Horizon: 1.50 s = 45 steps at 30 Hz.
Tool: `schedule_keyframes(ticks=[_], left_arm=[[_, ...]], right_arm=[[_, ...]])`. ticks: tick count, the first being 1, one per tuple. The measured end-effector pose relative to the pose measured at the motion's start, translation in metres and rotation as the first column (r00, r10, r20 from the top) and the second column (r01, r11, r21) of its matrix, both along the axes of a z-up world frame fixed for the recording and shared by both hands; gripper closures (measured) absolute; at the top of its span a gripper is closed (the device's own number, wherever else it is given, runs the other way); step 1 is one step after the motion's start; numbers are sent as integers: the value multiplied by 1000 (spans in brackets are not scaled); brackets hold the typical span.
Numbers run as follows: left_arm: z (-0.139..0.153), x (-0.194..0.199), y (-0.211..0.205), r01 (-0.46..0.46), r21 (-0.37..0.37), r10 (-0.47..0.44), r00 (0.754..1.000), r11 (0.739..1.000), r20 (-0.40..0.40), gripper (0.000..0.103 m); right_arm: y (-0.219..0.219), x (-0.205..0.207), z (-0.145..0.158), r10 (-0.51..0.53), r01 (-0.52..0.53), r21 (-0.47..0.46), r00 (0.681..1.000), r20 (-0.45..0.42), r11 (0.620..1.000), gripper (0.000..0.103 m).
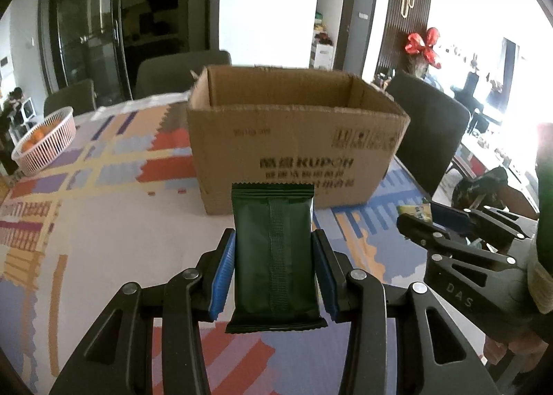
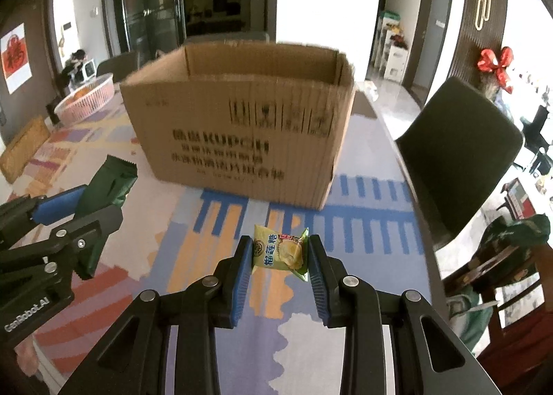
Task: Organize snacks
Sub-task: 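Carry both items over the box and open both tools to drop them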
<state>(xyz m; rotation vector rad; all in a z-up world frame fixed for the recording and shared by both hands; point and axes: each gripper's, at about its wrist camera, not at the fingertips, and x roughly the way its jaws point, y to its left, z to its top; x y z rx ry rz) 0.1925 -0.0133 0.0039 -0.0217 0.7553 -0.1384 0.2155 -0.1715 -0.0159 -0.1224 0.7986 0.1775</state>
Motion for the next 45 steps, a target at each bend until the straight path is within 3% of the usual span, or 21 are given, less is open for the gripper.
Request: schedule_keyframes(ticks=[17,31,38,45], left_arm=[[63,13,7,-24,11,22,987,1000,160,60],[108,45,9,-31,26,24,966,999,259,60],[115,72,8,-24,37,13,967,999,256,60],[109,103,12,-17,25,12,980,1000,199,60]], right_arm=[[2,11,64,-43,35,61,989,145,998,70],[8,36,110,-59,41,78,968,245,996,70],[14,54,123,-55,42,56,962,267,998,70],[22,84,132,-47,36,47,967,251,998,70]])
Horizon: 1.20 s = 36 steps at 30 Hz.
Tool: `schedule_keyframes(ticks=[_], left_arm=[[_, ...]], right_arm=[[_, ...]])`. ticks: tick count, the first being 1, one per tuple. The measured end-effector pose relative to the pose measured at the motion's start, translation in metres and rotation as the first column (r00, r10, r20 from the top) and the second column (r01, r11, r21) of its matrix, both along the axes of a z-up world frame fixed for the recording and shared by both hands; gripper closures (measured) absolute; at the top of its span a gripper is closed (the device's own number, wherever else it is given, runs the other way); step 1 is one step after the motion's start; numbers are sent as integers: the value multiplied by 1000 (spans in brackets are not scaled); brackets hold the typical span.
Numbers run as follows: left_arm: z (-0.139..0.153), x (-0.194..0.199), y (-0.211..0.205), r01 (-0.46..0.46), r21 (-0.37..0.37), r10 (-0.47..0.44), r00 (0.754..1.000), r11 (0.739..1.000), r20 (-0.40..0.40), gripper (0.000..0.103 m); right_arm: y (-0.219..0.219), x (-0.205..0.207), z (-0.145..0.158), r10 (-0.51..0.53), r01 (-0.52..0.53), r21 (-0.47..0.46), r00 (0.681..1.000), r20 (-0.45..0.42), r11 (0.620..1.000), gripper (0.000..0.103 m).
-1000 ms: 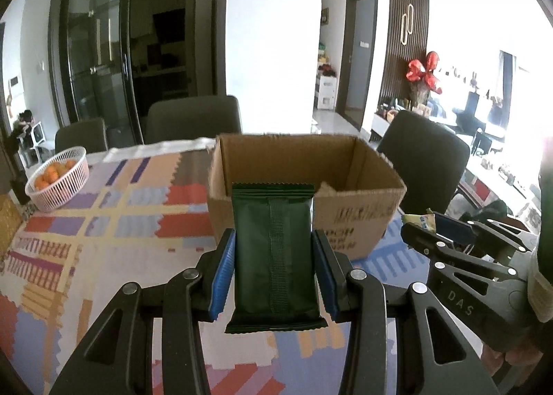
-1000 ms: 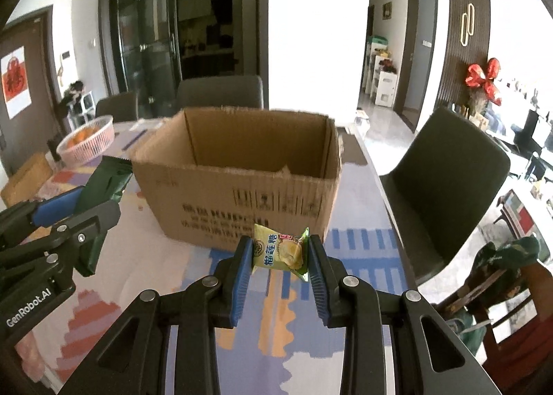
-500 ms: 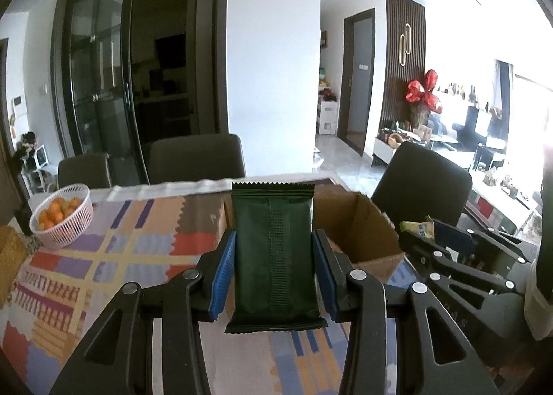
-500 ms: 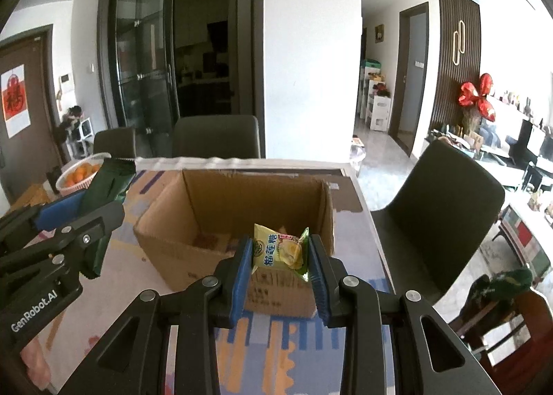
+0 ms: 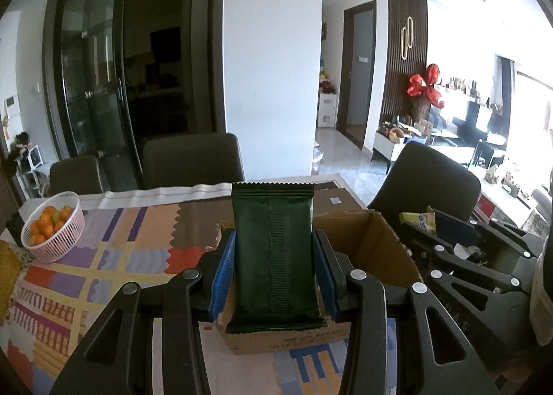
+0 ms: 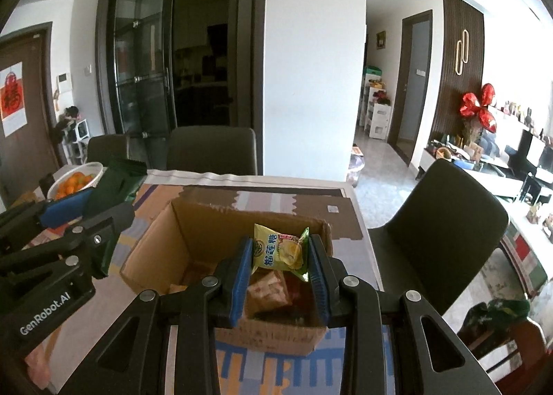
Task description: Organize snacks
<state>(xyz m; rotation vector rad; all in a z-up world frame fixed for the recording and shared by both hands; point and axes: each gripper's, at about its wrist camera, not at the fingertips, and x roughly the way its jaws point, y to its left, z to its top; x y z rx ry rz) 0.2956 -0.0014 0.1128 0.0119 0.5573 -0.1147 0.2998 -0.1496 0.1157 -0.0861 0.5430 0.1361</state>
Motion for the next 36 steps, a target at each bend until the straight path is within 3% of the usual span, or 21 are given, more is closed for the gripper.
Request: schedule_keyframes(ticks=[9,12,14,16,29,36], left_arm=[[-15,40,5,4,-22,-6,995,1000,-103,59],[-18,47,10,-14,-33,10,992,999,-130,52],[-18,45,11,-31,-22,28,992,999,-124,45],[-17,41,13,-47,-1,46,993,999,-109,43],[-7,-30,14,-90,77,91,996,993,-8,28],[1,-85,13,-113,111,106,992,987,72,15]], right_arm=[[6,32,-13,9,-10,-24,998,-60,1000,70],[6,42,-17,6,-8,-23,996,-85,1000,68],[5,46,-19,-4,2,-20,995,-100,1000,53],[0,45,-20,-17,16,-15,995,-100,1000,45],[-12,-15,-9,-41,41,-5,999,-20,999,24],[-18,-61,-4,-29,29,3,999,36,1000,21]])
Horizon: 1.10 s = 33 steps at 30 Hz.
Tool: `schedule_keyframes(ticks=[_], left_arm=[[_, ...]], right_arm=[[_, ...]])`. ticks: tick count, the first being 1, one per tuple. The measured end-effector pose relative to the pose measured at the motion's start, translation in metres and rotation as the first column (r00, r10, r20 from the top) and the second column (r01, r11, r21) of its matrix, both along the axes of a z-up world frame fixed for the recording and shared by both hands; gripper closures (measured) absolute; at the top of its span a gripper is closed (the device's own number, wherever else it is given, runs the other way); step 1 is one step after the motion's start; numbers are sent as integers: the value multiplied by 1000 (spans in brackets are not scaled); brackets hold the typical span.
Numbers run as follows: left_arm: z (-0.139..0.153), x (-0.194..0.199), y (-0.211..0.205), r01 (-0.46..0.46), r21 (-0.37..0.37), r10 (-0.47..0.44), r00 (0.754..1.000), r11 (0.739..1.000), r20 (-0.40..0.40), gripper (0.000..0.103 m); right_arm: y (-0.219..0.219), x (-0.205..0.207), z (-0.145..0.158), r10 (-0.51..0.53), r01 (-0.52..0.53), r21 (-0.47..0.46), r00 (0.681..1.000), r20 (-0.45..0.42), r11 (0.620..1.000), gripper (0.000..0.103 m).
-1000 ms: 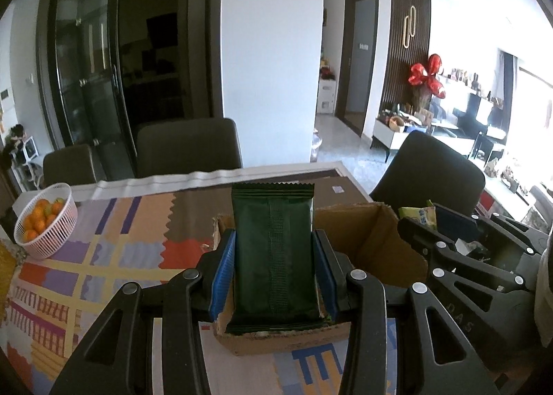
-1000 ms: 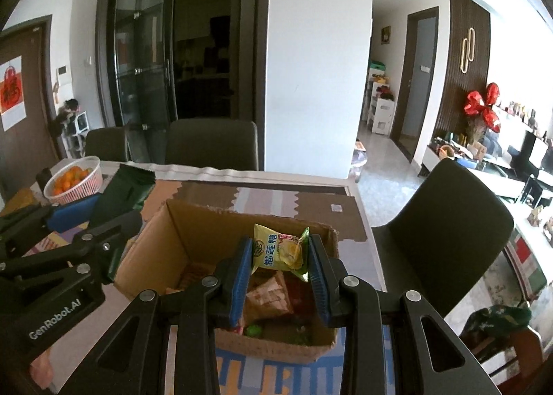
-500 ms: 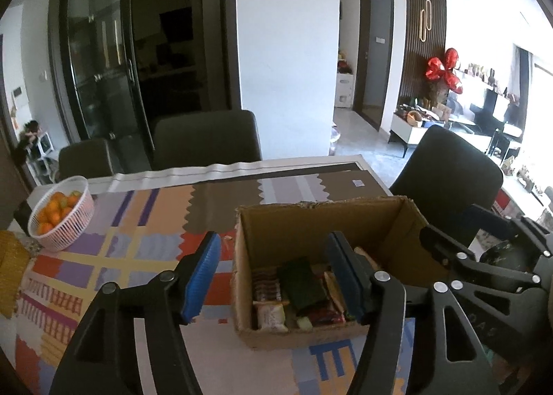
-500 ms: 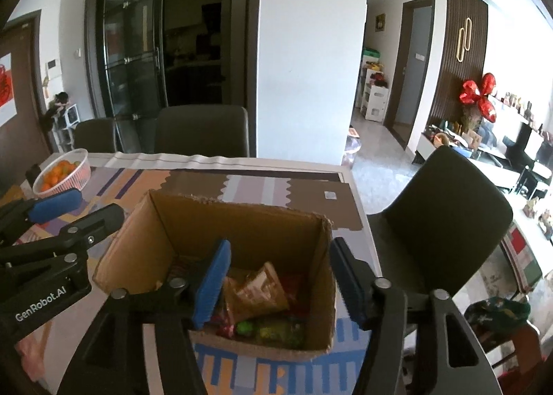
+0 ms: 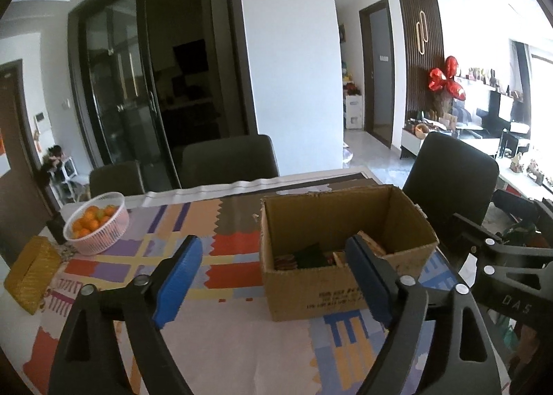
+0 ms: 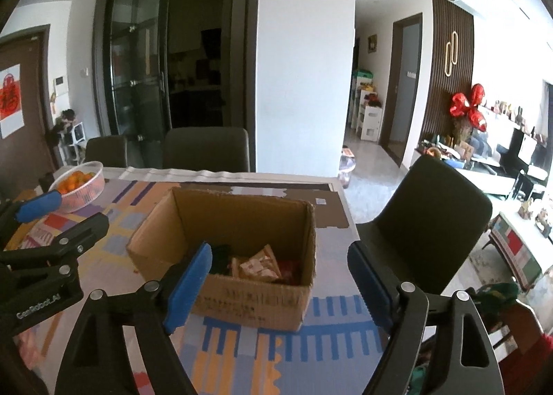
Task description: Organize snacks
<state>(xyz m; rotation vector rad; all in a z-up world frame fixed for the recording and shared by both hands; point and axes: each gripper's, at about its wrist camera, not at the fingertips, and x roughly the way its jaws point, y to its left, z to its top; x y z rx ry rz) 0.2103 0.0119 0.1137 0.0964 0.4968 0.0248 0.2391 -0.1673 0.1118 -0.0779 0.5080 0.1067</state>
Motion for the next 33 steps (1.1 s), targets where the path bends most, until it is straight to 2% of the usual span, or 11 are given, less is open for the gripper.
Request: schedule_keyframes(ticks=[9,18,22,33], left_arm=[[2,-55,1,-41,-3,41,998,999,43,7],[-5,-96,-3,-32,-15,32,999,999,43,3],[-6,-111,-3,-34,-36,35,998,999,46,0],[-13,-134,-9,-30,-44,32,998,999,48,0]], right_arm=[[-7,-53,5,-18,17,19,998,61,1000,16],[-11,-94,-7,-12,10,35,999,46,999,16],[-13,-108,-9,-20,17,45,998,52,999,16],[-20,-134,-22,-31,28,57,998,49,998,15]])
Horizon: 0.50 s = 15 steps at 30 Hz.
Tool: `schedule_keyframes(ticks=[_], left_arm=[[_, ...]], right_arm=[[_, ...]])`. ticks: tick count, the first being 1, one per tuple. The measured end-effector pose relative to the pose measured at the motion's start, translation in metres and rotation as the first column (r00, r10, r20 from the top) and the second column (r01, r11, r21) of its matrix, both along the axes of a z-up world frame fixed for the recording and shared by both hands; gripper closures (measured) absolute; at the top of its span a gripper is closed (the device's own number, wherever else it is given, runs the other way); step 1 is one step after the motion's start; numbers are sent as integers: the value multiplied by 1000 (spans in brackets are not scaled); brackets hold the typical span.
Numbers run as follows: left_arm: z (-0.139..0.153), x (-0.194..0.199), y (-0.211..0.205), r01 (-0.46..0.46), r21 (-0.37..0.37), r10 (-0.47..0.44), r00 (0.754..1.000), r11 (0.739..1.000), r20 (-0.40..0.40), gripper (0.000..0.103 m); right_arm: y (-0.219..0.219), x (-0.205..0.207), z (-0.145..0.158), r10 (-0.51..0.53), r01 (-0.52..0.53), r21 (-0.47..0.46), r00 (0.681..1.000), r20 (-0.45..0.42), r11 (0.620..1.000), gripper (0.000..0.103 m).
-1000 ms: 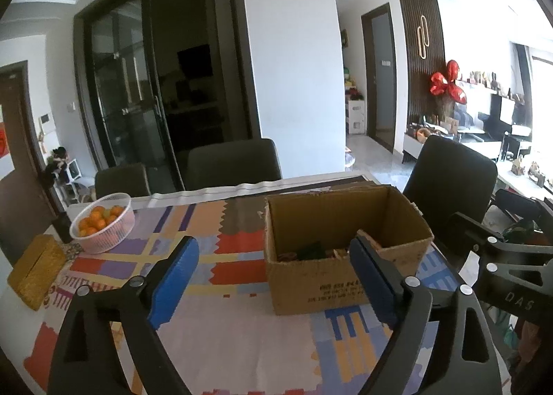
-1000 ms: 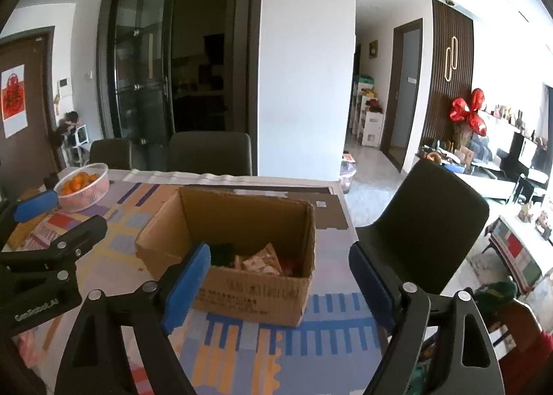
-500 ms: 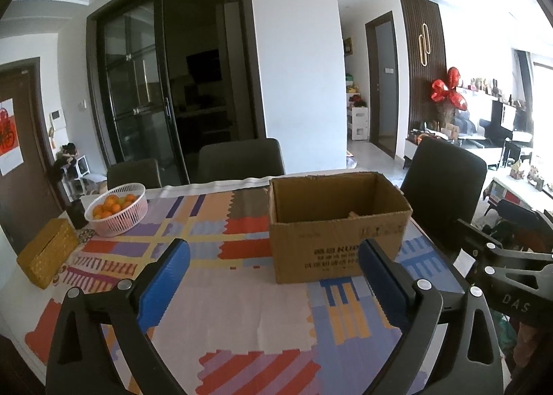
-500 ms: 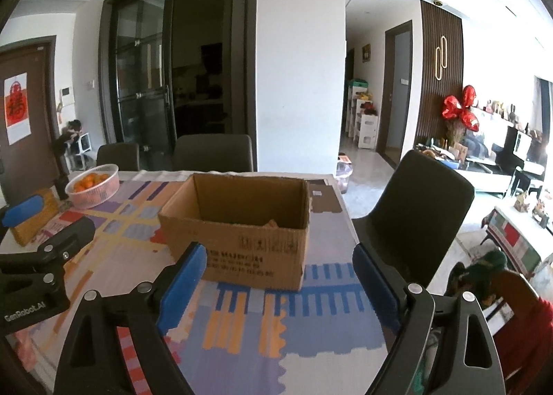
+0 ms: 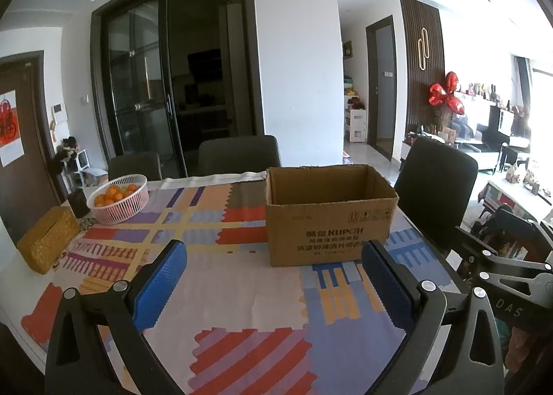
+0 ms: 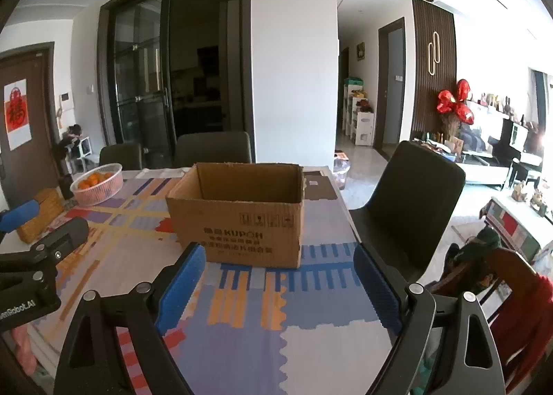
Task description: Organize snacks
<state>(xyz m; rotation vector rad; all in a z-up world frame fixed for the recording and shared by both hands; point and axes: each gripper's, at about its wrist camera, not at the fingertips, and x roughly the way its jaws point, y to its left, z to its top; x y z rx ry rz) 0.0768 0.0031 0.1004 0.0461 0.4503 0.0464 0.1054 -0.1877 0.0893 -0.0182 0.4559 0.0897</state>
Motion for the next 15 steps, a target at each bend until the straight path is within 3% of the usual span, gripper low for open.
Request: schedule_keyframes(ticks=[15], left_arm=[[-13,-20,0,-6,-18,7,1000,1000,6,0]], right_arm=[[-2,-20,-15,-12,12,-2,1000,-6,1000,15]])
